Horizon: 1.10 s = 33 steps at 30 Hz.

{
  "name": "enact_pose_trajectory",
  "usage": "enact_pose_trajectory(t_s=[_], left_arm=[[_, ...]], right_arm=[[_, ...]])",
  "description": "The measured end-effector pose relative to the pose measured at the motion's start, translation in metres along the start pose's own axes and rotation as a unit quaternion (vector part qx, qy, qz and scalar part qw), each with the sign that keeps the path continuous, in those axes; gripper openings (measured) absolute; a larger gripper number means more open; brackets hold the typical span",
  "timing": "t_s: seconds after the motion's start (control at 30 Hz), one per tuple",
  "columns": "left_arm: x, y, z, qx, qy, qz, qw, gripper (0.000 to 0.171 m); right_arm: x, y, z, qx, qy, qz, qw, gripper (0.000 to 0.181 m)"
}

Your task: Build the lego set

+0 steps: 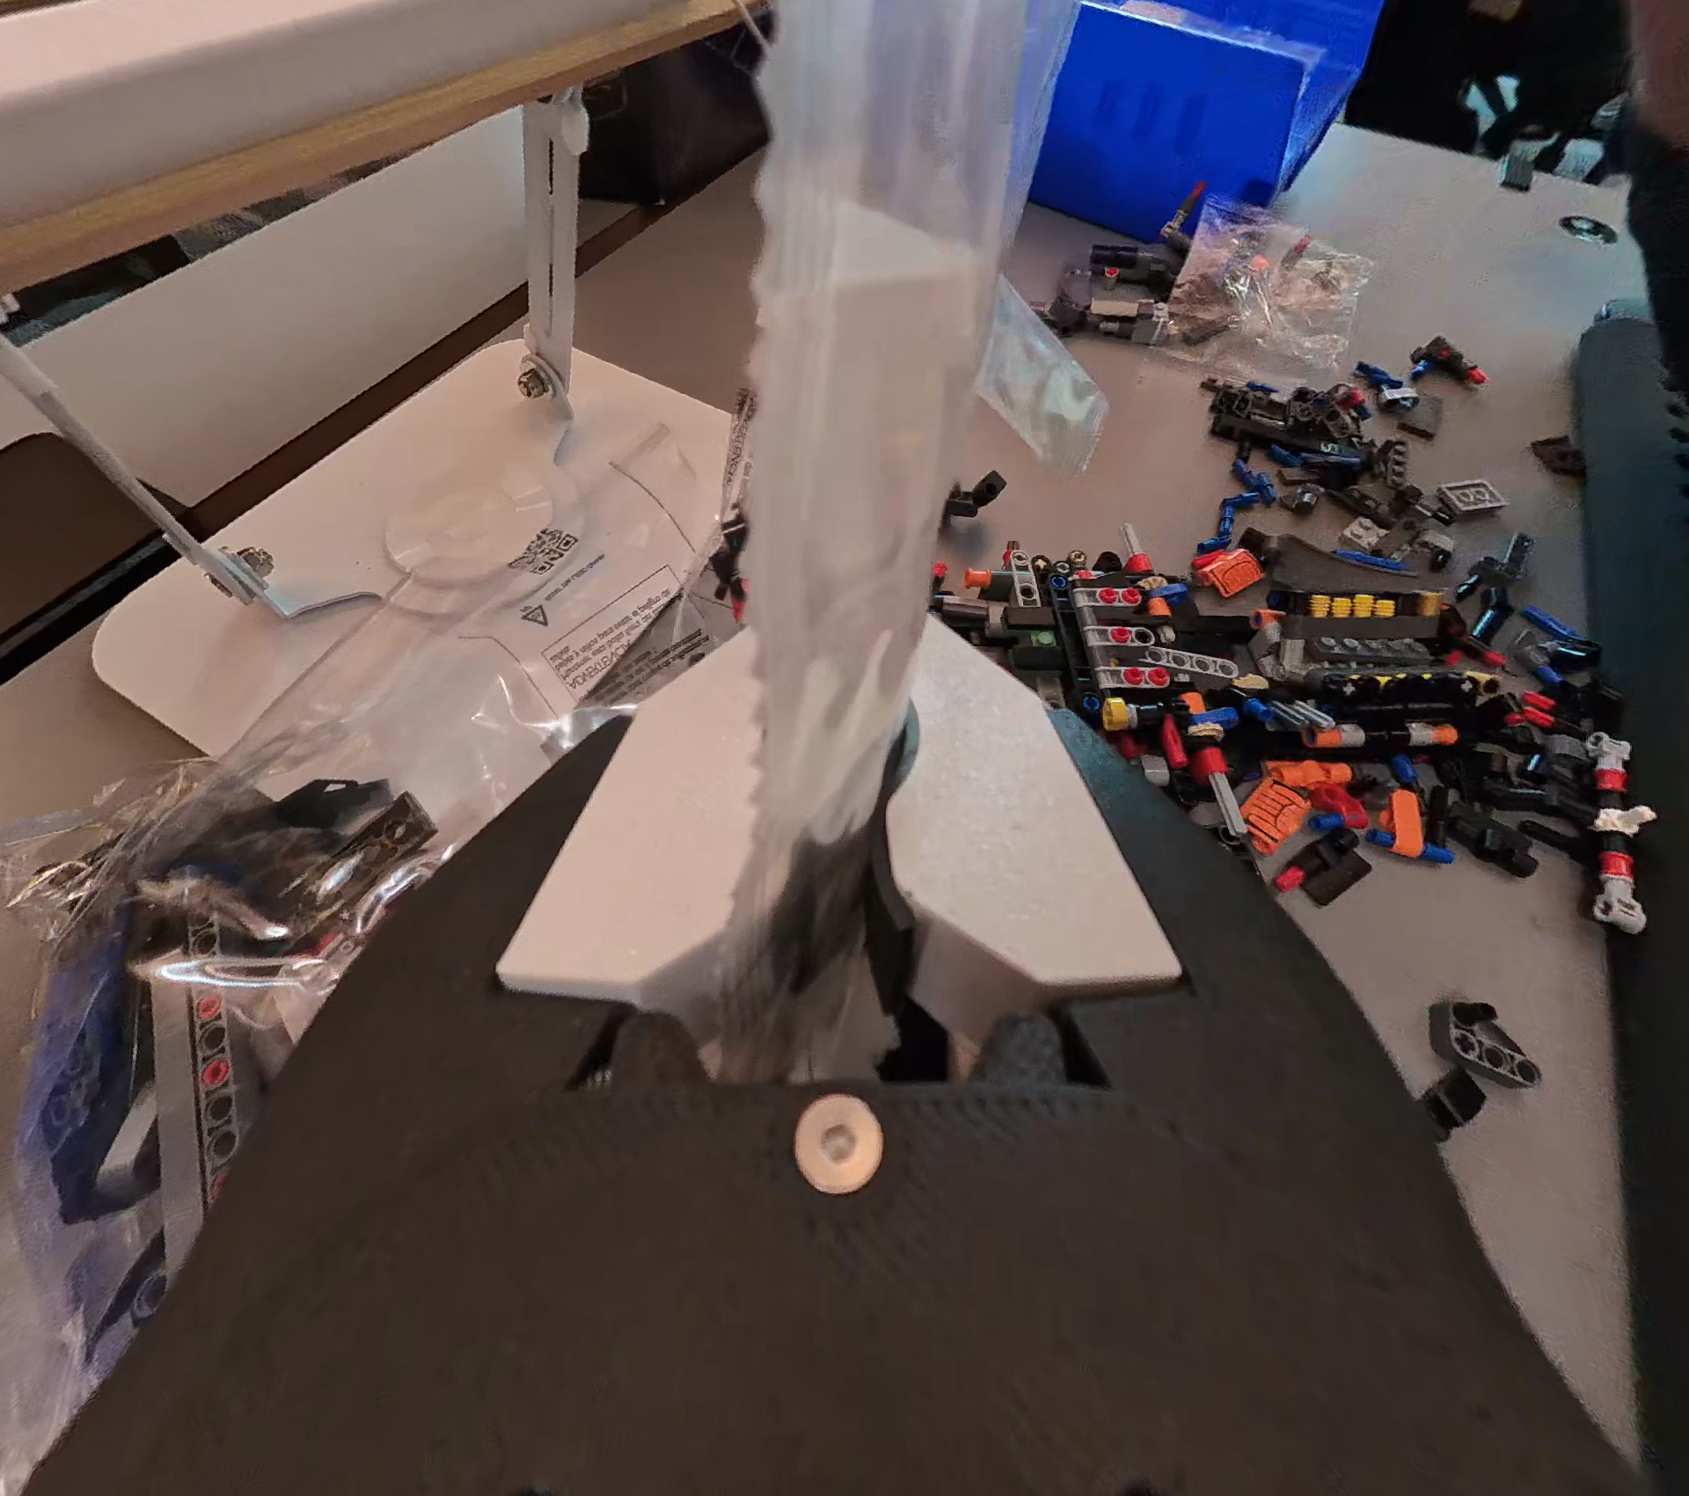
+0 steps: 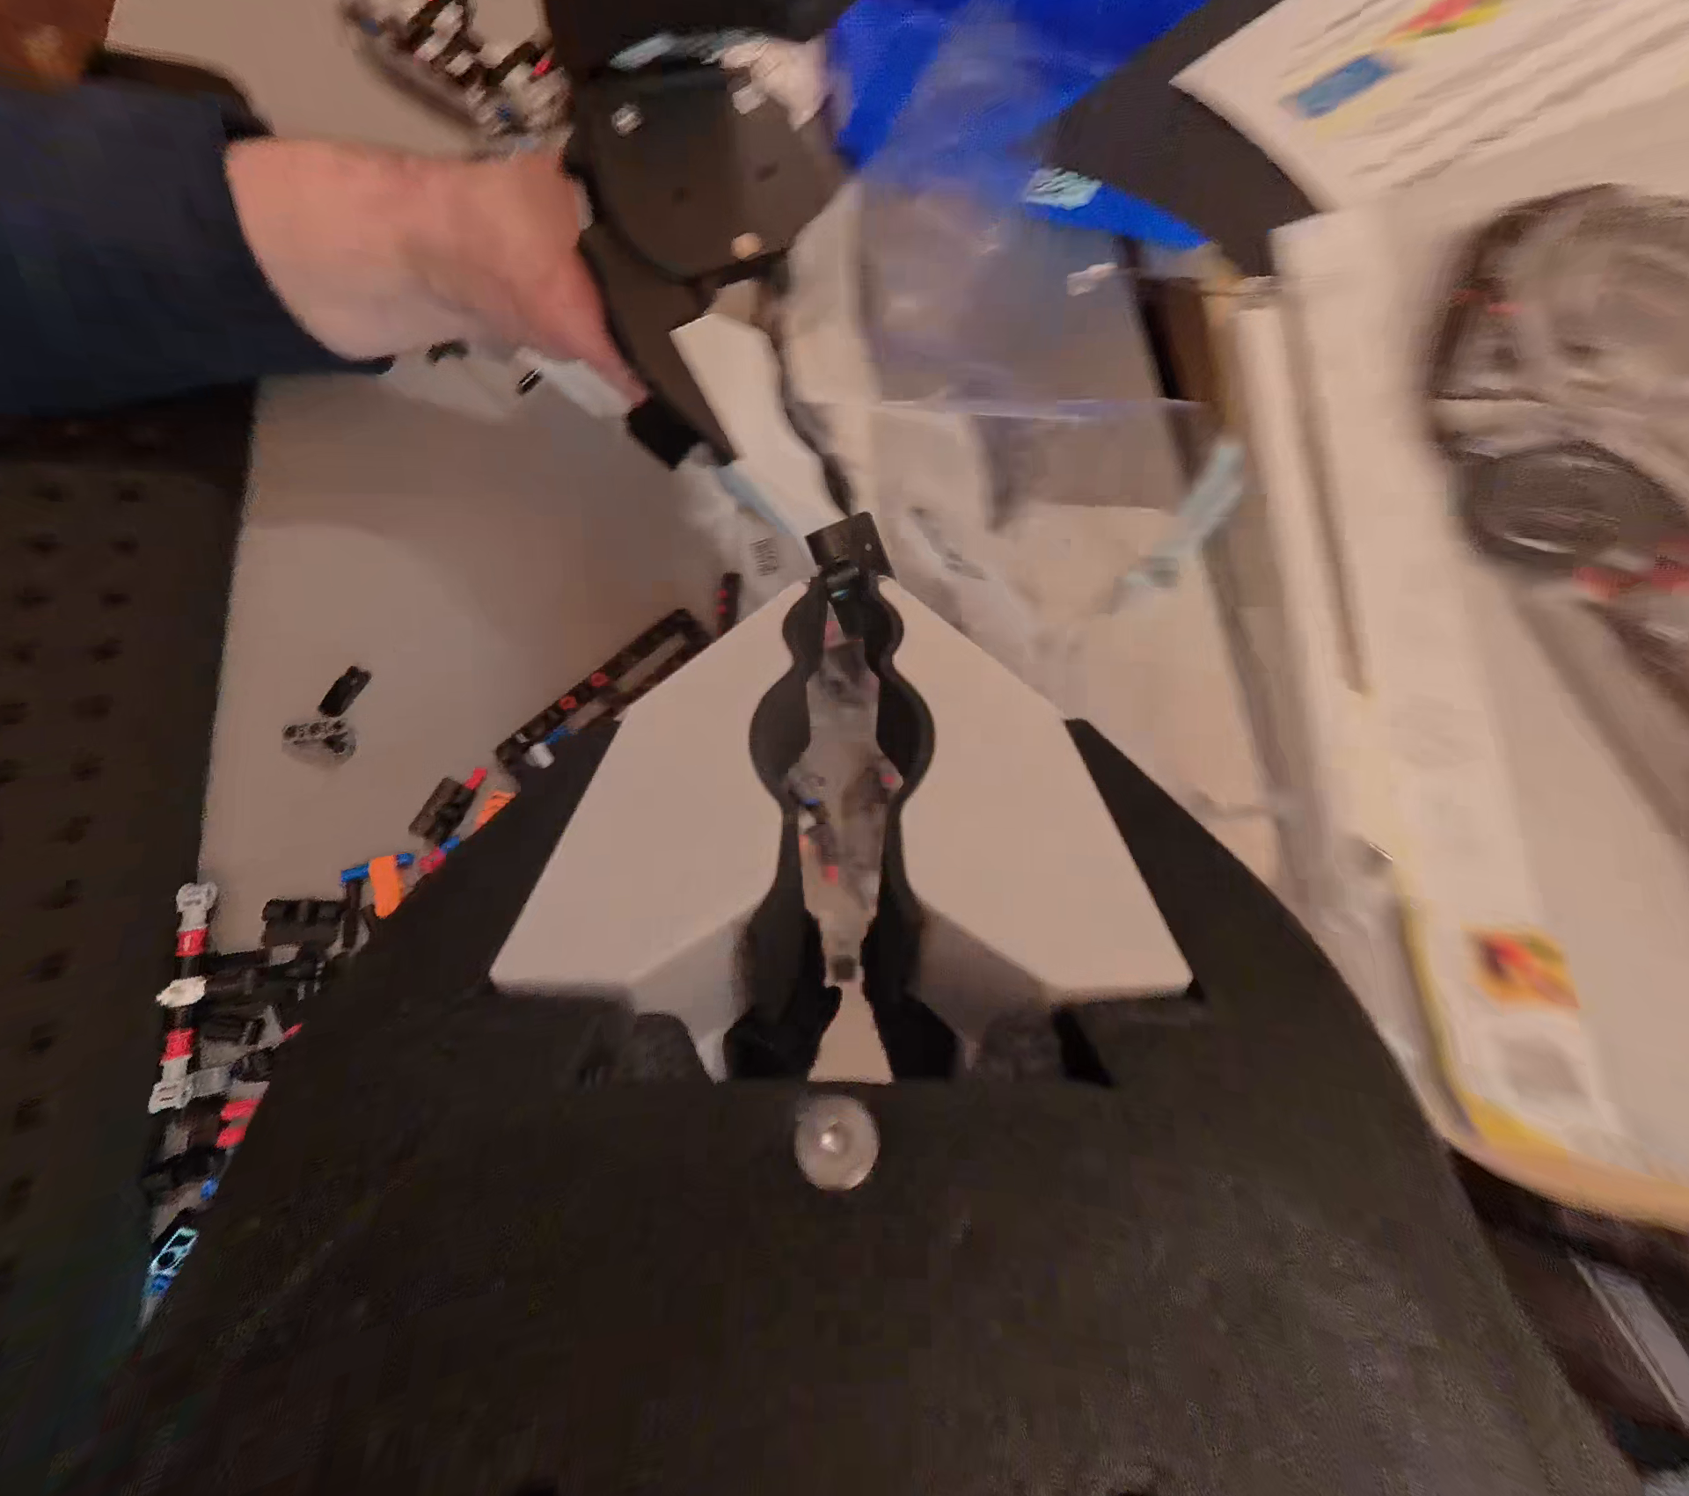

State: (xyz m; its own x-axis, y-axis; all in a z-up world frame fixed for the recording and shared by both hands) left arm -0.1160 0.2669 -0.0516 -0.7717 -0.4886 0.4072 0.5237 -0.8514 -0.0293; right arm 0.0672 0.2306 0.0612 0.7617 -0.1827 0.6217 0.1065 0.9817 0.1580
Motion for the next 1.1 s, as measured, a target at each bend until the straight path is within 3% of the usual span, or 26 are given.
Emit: enact_pose_trajectory(t_s=[0.13, 0.27, 0.73, 0.93, 1.1], left_arm=[[-0.002, 0.006, 0.001, -0.019, -0.001, -0.007, 1.000, 0.000], [-0.005, 0.009, 0.002, -0.027, -0.005, -0.005, 1.000, 0.000], [-0.005, 0.011, 0.002, -0.036, -0.008, -0.005, 0.999, 0.000], [-0.004, 0.010, 0.001, -0.032, -0.006, -0.004, 0.999, 0.000], [-0.003, 0.009, 0.001, -0.029, -0.004, -0.004, 1.000, 0.000]], right_arm=[[0.045, 0.018, -0.011, -0.030, 0.045, -0.064, 0.996, 0.005], [0.060, 0.030, -0.025, -0.052, 0.041, -0.085, 0.994, 0.005], [0.041, 0.033, -0.029, -0.066, 0.020, -0.062, 0.996, 0.011], [0.053, 0.021, -0.018, -0.045, 0.032, -0.066, 0.996, 0.014], [0.030, -0.016, -0.001, 0.025, 0.001, 0.035, 0.999, 0.014]])
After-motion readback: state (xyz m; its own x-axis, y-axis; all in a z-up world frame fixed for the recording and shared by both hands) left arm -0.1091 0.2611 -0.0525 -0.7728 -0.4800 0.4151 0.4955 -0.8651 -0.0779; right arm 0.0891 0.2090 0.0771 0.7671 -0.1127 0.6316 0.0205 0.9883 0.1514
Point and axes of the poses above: each gripper's, where its closed fingertips meet, x back along the fingers, z out of its top, y = z × x across the jaws, the point moved 10 cm from there along x, back along the fingers, and after that the axes turned 10 degrees about z, right-handed, at the moved point
